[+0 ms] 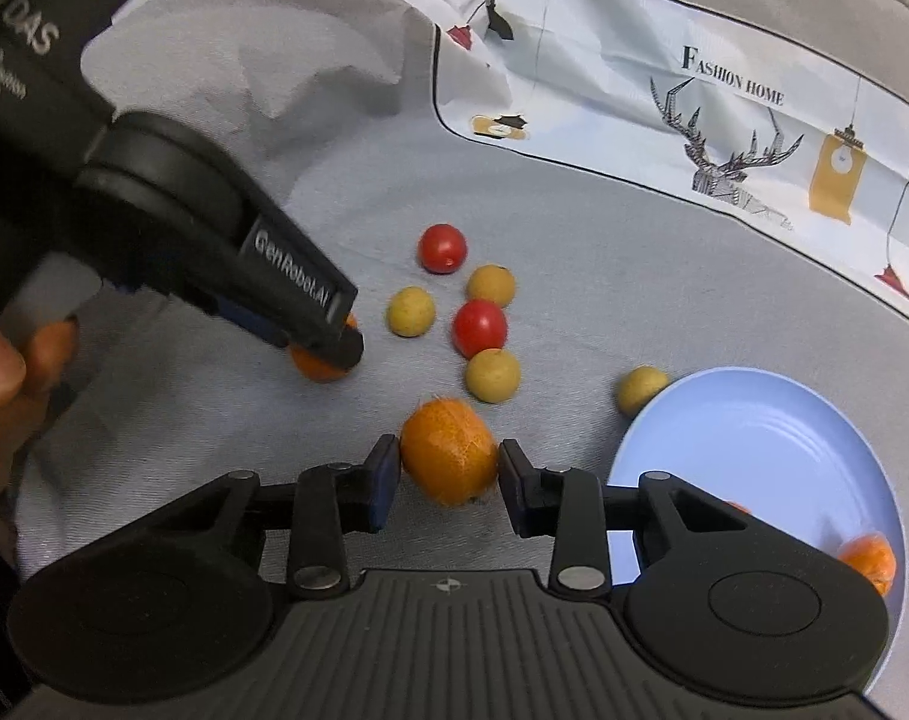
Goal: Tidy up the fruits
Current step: 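Move both tools back to the fruit cluster beside the plate, then grasp another orange with the left tool while the right tool grasps a bagged orange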
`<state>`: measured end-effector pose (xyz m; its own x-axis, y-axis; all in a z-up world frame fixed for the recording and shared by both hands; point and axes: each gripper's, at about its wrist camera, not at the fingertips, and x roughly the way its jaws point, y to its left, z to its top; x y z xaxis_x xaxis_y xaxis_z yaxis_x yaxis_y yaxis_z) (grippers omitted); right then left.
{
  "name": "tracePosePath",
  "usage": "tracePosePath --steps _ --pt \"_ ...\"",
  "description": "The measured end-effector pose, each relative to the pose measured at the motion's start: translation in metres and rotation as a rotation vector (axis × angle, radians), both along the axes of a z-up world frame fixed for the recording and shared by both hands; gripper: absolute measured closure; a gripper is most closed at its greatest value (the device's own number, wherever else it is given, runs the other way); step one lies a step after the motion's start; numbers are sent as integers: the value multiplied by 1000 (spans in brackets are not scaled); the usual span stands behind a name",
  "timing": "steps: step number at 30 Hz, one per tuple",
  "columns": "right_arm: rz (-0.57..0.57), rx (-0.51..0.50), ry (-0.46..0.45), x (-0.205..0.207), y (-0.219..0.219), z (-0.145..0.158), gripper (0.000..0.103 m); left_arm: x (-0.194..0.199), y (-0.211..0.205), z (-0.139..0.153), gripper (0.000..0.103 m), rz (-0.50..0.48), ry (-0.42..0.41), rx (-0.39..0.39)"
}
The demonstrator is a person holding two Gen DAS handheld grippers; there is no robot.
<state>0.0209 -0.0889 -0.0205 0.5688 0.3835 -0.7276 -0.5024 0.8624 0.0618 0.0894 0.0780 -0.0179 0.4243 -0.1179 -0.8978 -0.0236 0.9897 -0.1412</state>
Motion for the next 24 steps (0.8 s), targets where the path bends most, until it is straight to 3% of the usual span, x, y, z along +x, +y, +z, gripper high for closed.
tracePosePath --steps 5,24 --pt "-6 -32 51 4 2 -9 66 1 -4 -1 66 -4 -1 19" --pt "-24 -45 70 8 1 -15 65 3 -13 -4 65 -4 -4 52"
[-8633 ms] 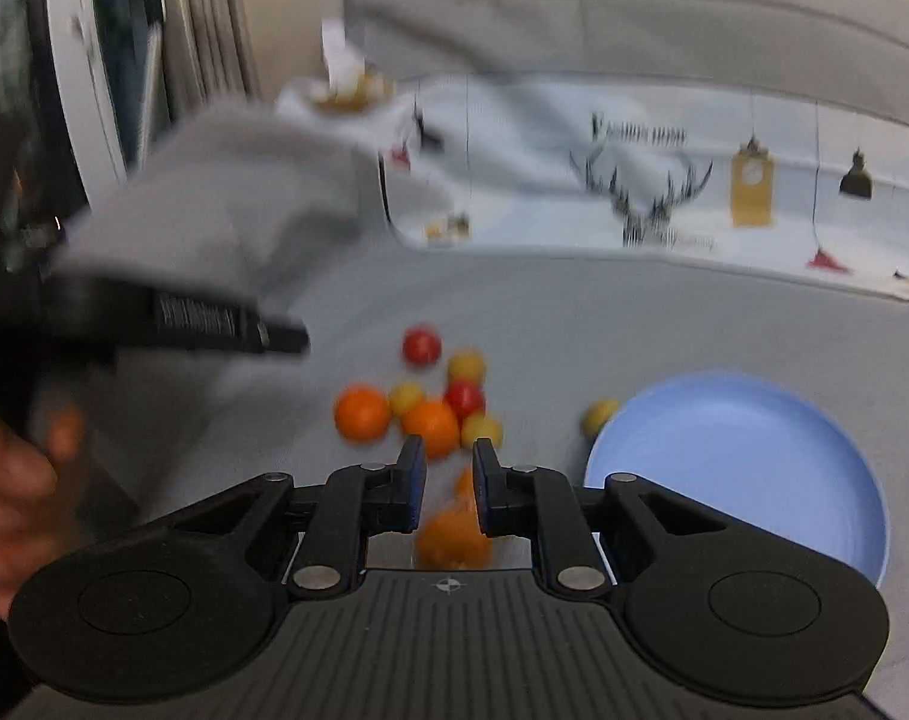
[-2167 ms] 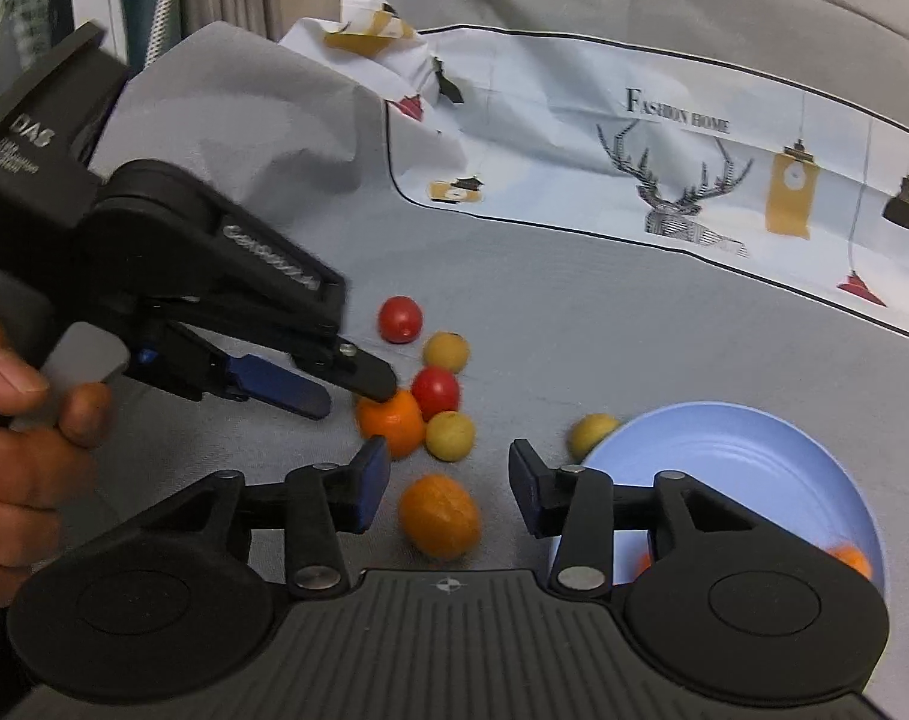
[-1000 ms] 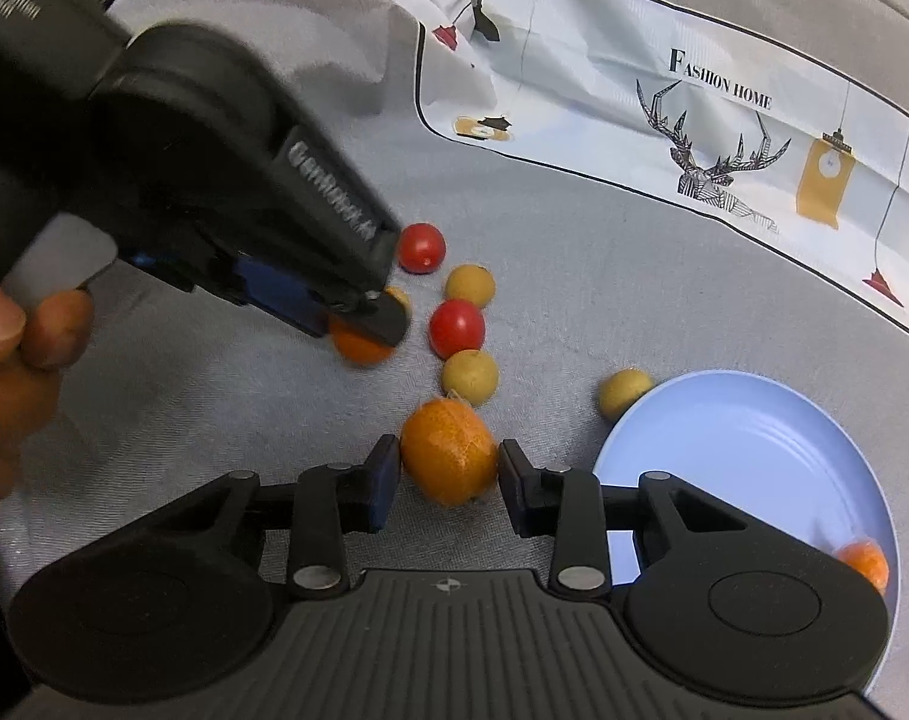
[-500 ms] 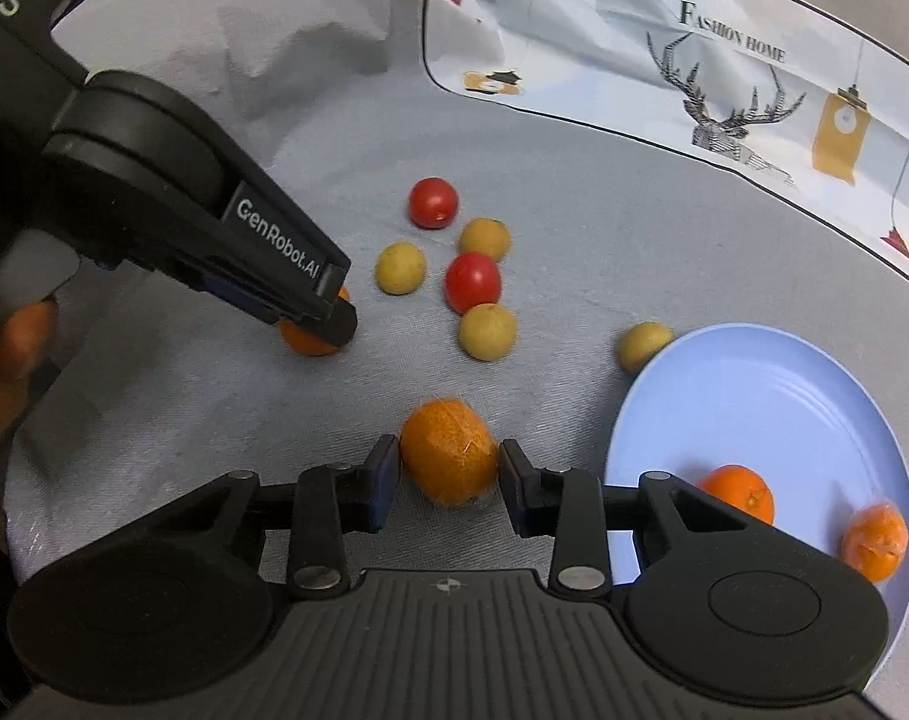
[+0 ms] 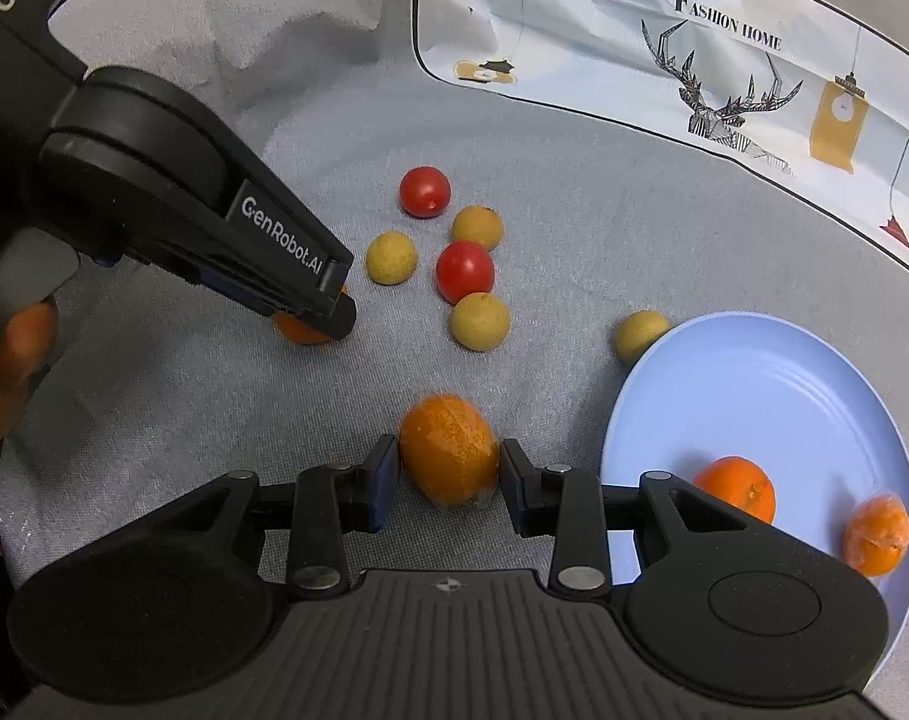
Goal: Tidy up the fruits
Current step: 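Grasp another orange with the left tool while the right tool grasps a bagged orange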
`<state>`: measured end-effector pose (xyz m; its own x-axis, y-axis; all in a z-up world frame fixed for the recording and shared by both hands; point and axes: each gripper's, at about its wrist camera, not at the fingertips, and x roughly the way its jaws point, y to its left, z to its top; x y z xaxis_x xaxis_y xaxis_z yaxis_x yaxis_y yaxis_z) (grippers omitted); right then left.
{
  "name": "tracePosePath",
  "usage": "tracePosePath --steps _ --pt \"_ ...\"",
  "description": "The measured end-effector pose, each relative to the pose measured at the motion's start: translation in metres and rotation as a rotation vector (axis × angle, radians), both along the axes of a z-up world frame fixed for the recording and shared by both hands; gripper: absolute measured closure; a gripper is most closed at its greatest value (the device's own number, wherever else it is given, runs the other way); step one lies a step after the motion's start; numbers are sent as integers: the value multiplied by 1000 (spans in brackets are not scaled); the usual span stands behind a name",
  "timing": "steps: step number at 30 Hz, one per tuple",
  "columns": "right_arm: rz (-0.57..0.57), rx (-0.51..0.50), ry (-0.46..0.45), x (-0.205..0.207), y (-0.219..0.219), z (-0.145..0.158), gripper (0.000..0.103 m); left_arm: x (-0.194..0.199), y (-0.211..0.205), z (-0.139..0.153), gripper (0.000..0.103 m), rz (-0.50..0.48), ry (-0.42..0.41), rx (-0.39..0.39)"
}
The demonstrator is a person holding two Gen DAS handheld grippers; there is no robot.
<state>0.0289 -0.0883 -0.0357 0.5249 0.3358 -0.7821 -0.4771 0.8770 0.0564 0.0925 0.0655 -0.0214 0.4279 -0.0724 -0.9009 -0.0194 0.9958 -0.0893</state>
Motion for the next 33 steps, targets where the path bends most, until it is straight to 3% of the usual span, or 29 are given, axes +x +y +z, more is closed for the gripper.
tracePosePath --steps 22,33 --pt "8 -17 -15 -3 3 -1 66 1 -7 -3 64 -17 0 30" --pt "-5 -1 -52 -6 -1 9 66 -1 -11 0 65 -26 -14 7"
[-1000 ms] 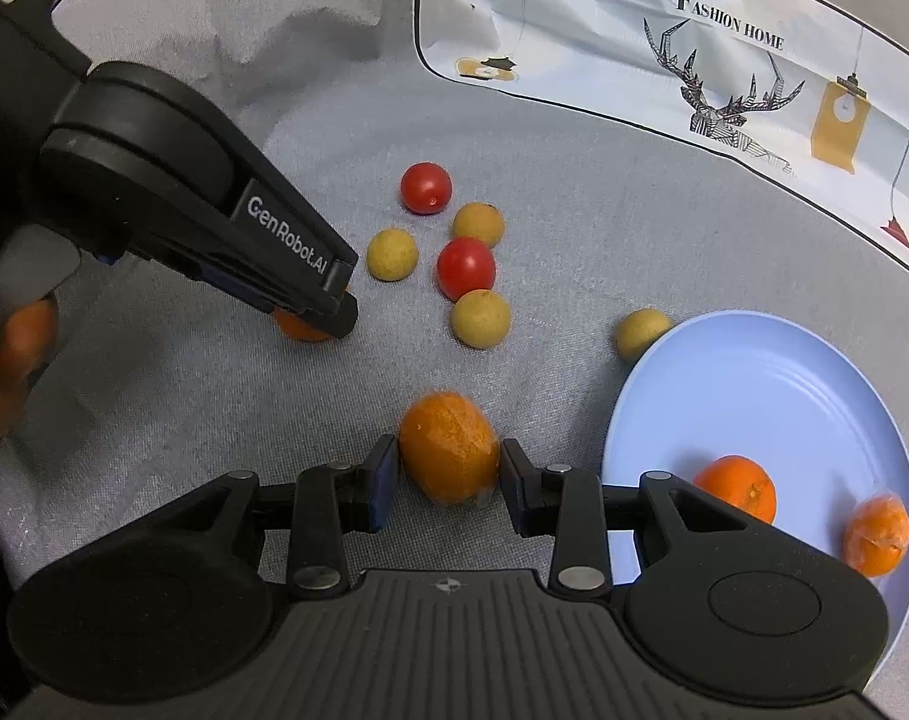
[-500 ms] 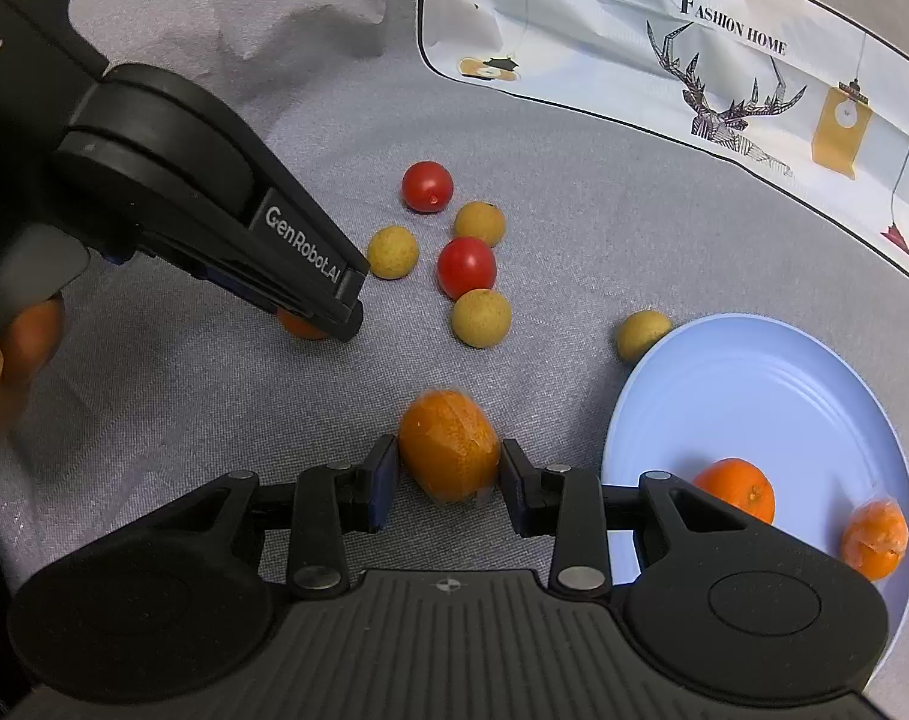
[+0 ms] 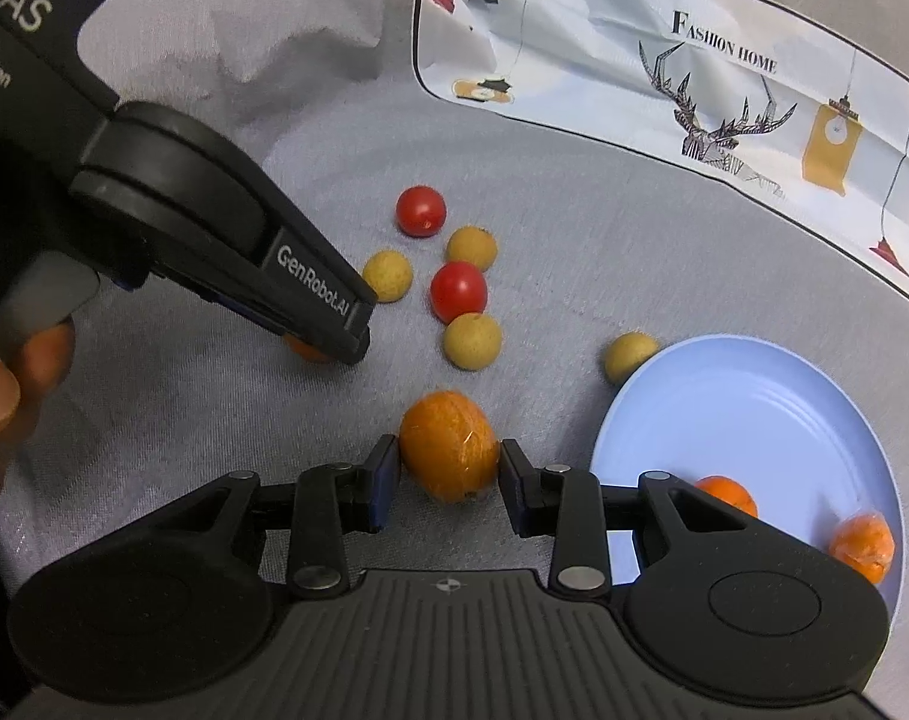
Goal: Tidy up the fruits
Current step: 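Grasp another orange with the left tool while the right tool grasps a bagged orange, then carry both held oranges over the blue plate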
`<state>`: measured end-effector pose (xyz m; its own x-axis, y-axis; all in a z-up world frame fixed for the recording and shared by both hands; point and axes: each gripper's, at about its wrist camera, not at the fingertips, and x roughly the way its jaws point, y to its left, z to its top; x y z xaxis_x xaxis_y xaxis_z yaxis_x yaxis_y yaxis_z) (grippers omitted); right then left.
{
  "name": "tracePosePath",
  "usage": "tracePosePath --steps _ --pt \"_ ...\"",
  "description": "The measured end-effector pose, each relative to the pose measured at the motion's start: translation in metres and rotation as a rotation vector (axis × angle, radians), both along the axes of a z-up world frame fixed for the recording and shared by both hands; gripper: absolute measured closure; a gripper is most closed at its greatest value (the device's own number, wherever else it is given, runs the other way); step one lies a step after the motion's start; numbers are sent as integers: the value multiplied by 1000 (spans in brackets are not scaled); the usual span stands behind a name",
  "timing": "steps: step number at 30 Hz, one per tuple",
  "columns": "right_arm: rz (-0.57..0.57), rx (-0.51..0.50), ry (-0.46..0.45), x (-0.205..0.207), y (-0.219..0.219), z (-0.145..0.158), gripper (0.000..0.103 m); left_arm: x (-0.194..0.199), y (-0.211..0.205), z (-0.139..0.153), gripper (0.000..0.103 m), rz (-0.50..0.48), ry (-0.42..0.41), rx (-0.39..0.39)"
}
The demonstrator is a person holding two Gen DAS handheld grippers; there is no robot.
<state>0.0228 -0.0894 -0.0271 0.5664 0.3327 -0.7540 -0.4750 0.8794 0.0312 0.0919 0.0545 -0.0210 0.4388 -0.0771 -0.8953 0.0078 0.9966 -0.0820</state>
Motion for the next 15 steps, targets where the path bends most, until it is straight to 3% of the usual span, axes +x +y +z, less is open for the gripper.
tracePosePath --steps 15 --pt "-14 46 -78 0 -12 19 66 -3 -1 13 65 10 -78 -35"
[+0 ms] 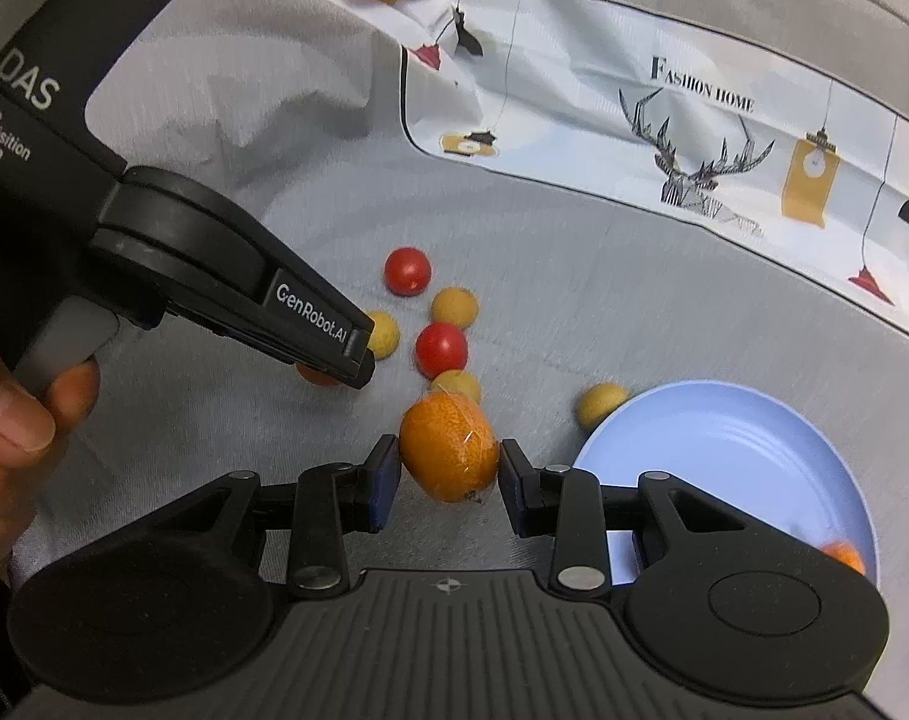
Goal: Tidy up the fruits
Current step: 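Carry both held oranges over the blue plate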
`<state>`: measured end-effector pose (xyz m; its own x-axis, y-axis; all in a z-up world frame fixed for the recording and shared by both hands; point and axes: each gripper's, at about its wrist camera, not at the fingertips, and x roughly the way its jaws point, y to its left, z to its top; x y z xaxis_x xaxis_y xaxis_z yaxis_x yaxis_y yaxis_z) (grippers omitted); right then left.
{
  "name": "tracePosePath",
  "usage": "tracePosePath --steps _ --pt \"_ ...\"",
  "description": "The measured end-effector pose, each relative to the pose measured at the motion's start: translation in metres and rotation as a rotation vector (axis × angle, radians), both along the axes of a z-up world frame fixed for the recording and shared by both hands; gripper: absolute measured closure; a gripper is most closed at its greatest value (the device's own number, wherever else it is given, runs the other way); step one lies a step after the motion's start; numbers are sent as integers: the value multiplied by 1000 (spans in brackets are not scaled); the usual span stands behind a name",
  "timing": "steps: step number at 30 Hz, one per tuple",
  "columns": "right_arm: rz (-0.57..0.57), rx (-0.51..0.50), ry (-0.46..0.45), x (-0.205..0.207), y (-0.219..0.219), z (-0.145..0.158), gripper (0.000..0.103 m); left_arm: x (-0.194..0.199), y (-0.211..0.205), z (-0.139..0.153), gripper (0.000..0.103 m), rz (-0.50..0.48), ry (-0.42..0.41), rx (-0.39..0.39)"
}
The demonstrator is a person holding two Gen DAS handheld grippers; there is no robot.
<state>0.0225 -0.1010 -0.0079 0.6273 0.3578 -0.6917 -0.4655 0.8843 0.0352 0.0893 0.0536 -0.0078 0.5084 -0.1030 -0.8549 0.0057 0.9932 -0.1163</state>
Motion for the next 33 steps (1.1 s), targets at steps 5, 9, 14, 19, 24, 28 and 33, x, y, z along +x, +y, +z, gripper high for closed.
tracePosePath --steps 5,9,14,19,24,28,33 --pt "-19 11 -26 -1 -11 5 66 -1 -1 5 65 -6 -36 -19" --pt "-53 24 -36 2 -26 9 66 -1 -2 8 65 -13 -62 -26" --pt "-104 50 -60 4 -42 16 66 -3 -7 13 65 -32 -99 -32" --pt "-150 64 -83 5 -59 22 66 -5 -14 19 65 -60 -144 -38" --pt "-202 74 -97 6 -75 27 66 -8 -25 25 65 -94 -186 -51" --pt "-240 78 -108 6 -87 29 66 -11 -37 29 65 -134 -218 -42" --pt "-282 81 -116 7 -101 32 66 -12 -48 30 65 -166 -242 -51"
